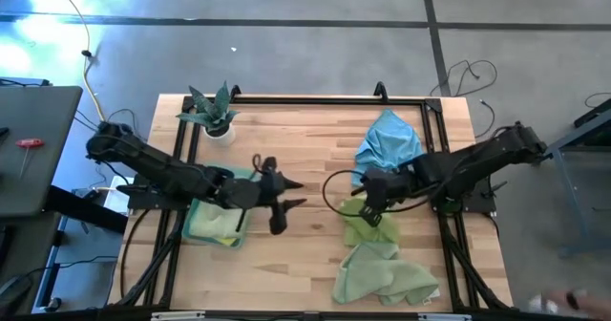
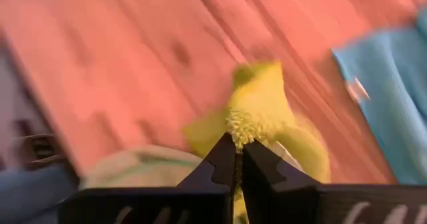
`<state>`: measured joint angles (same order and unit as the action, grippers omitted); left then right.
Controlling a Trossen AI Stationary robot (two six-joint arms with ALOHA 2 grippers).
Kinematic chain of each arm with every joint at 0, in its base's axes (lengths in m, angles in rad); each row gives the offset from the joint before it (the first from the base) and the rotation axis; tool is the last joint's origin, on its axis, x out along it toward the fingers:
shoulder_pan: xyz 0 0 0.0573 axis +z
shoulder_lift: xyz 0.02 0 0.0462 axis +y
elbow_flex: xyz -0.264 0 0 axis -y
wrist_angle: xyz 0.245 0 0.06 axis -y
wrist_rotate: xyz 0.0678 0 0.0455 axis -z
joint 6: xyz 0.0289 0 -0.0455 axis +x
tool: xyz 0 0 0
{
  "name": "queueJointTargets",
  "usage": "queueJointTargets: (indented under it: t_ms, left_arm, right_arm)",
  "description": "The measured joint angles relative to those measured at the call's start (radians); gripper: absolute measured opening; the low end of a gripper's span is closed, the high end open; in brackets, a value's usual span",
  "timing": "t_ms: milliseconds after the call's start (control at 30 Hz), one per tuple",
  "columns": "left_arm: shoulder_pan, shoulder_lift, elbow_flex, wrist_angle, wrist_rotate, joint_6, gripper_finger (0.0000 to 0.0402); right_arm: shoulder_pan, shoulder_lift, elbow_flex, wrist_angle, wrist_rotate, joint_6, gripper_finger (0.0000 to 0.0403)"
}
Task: Fold microfiber towels
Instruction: Fold the light green microfiber towel
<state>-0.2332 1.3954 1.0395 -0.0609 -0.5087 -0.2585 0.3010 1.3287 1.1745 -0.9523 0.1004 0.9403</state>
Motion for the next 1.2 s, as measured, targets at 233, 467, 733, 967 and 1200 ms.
queueJointTargets:
  t_ms: [233,467,733,967,1200]
  left_arm:
    - [0.051,0.138,-0.001,0.355,0.097,0.159,0.0170]
    - [0.116,0.233,0.000,0.522,0.193,0.134,0.0170]
    - [0.156,0.299,0.000,0.538,0.301,0.015,0.0170]
    - [0.145,0.303,0.000,0.536,0.292,-0.019,0.0170]
    - [0.156,0.318,-0.001,0.507,0.220,-0.027,0.0170]
  right_arm:
    - [-0.014,0.000,0.139,0.024,0.017,-0.038,0.0000]
    - [-0.014,0.000,0.208,0.046,0.073,-0.059,0.0000]
    - [-0.014,0.001,0.220,0.074,0.123,-0.059,0.0000]
    - [-0.038,0.001,0.219,0.079,0.136,-0.066,0.0000]
    - [-0.058,0.001,0.219,0.157,0.140,-0.113,0.0000]
